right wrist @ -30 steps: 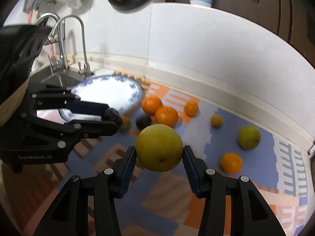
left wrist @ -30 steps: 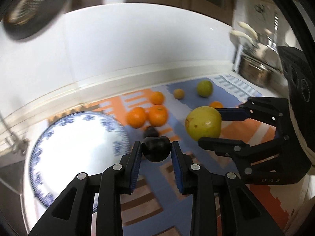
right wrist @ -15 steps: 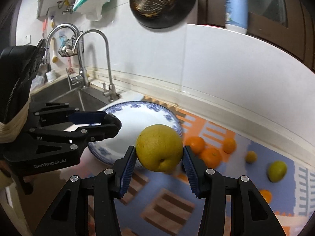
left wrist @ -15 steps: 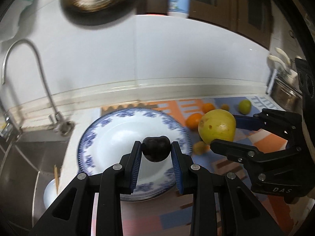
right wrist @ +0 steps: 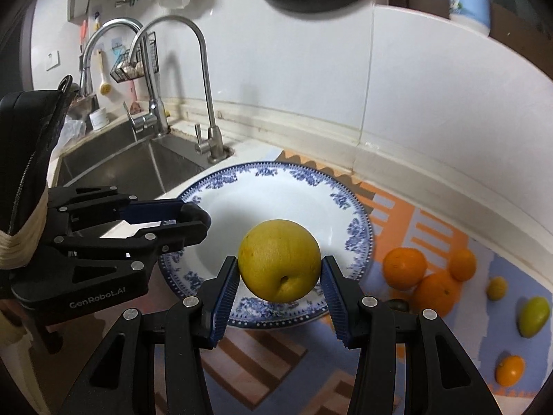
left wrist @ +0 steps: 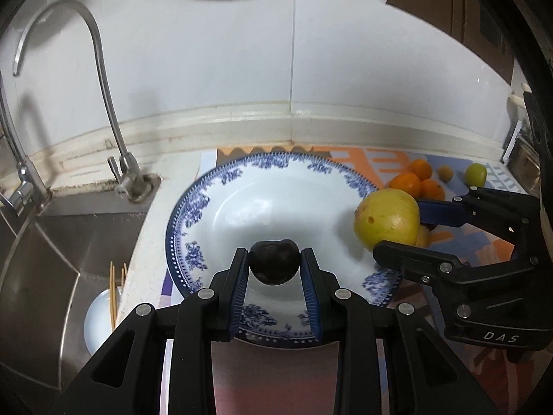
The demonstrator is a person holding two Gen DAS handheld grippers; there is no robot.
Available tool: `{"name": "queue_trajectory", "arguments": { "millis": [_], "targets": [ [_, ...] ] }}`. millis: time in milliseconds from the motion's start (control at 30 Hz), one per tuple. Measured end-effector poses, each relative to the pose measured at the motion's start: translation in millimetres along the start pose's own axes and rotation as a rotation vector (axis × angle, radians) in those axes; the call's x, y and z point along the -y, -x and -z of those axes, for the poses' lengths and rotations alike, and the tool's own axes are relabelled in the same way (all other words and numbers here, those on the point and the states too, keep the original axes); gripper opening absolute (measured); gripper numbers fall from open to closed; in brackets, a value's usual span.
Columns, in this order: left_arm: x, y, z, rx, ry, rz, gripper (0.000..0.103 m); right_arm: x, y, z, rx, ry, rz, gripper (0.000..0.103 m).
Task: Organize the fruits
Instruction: 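Carry the plum and pear onto the blue-and-white plate and open both tools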
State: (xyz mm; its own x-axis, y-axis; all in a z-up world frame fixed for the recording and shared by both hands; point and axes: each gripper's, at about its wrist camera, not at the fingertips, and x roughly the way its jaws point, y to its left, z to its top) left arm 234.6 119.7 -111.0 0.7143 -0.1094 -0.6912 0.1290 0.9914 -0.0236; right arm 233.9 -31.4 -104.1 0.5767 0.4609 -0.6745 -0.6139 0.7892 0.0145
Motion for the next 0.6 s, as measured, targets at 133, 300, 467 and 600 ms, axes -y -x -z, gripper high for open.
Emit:
{"name": "queue_trajectory", "arguments": {
  "millis": [133,300,467,600],
  "targets": [
    [-3.3,-10.4,1.0,-0.022,0.000,-0.003,0.030,0.6,-13.4,-0.2,-0.022,0.002,0.001,0.049],
    [-6.6,-17.0,1.6,-0.046,0.012,0.006,0.030,2.0,-23.7,0.5,-0.040,0.005,-0.001,0.049],
    [-7.1,-20.2,1.2,-0.067,0.016,0.008,0.030,2.2,-26.0,2.2,-0.041,0.004,-0.003,0.049],
    [-7.5,-21.8,0.4,-0.081,0.014,0.000,0.041,2.7,-26.8,2.0,-0.040,-0.004,-0.005,0.049]
  ]
}}
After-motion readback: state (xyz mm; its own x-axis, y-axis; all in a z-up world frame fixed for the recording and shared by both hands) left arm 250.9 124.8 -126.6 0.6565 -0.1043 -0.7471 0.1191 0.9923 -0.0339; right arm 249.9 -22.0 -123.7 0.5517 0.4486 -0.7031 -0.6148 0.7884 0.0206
